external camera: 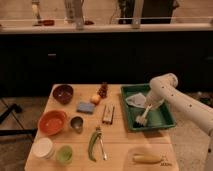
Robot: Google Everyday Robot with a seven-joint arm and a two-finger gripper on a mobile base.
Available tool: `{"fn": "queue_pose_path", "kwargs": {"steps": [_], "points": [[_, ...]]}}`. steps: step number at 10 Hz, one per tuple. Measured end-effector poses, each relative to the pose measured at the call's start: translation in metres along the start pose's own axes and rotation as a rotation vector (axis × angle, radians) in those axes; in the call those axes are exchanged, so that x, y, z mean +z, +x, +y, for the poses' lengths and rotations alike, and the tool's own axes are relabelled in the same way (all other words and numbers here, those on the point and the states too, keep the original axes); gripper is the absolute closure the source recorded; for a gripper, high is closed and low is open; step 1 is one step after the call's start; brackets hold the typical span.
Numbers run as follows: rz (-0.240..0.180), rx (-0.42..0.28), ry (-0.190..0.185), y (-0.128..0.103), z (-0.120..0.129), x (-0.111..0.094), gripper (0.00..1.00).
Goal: Wipe red bowl with brush
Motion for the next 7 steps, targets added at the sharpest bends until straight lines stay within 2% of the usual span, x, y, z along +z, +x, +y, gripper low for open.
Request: {"fn": "queue_pose_path", "kwargs": {"steps": [4, 7], "points": [[0.074, 0.024, 0.035, 0.013, -0.012, -0.033, 1.00], [0.113, 0.050, 0.063, 0.020, -0.014, -0.058, 1.00]]}}
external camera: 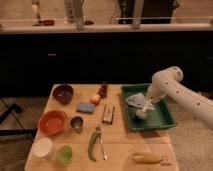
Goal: Wipe red bowl with brush
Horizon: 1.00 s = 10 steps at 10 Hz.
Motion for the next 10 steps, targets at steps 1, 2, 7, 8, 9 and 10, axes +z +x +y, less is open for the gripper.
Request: {"fn": "queue_pose_path", "kwargs": {"steps": [1, 2, 7, 8, 9, 10], "points": [[0.015, 0.018, 0.015, 0.005, 0.003, -0.009, 1.00], [0.022, 0.033, 0.032, 0.007, 0.005, -0.017, 1.00], [0.019, 0.102, 0.177, 0.013, 0.013, -0.053, 1.00], [-0.002, 0.117, 0.230, 0.012, 0.014, -0.058, 1.00], [-0.025, 0.120, 0.276, 0.010, 0.005, -0.063, 1.00], [-0.044, 0.119, 0.315, 0.007, -0.003, -0.067, 1.00]]}}
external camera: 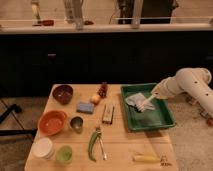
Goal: Wipe red bowl with brush
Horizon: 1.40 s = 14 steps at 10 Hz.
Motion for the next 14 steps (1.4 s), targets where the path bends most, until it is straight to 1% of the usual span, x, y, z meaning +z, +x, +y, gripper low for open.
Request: {"fn": "queue_pose_path", "kwargs": {"steps": [1, 2, 3, 4, 6, 8, 9, 11, 13, 14], "points": [[-0.023, -0.001, 0.035, -0.005, -0.009, -0.002, 1.00], [-0.037, -0.002, 0.056, -0.010, -0.017, -0.005, 1.00], [-0.045, -0.008, 0.068, -0.014, -0.024, -0.006, 1.00], [-0.049, -0.024, 0.082, -0.021, -0.036, -0.009, 1.00], [-0.041, -0.049, 0.091, -0.033, -0.051, -0.014, 1.00], [-0.046, -0.093, 0.095, -0.050, -0.076, -0.012, 1.00], [-0.049, -0.110, 0.093, -0.056, -0.083, -0.011, 1.00], [-0.074, -0.157, 0.089, -0.074, -0.111, -0.001, 1.00], [-0.100, -0.187, 0.079, -0.087, -0.131, 0.009, 1.00], [-0.125, -0.206, 0.071, -0.098, -0.149, 0.018, 1.00]]}}
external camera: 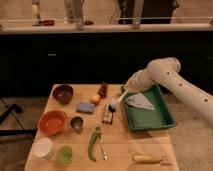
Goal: Wipe red bowl with brush
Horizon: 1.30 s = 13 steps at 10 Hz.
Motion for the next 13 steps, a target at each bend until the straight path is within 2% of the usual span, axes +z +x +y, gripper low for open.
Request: {"fn": "queue_pose_path", "kwargs": {"steps": [3, 11, 13], "points": [[-0.044, -0.019, -0.009, -0.008, -0.024, 0.015, 1.00], [-0.049, -0.014, -0.007, -0.008, -0.021, 0.015, 1.00], [-0.069, 0.038, -0.001, -0.014, -0.028, 0.019, 1.00]]}}
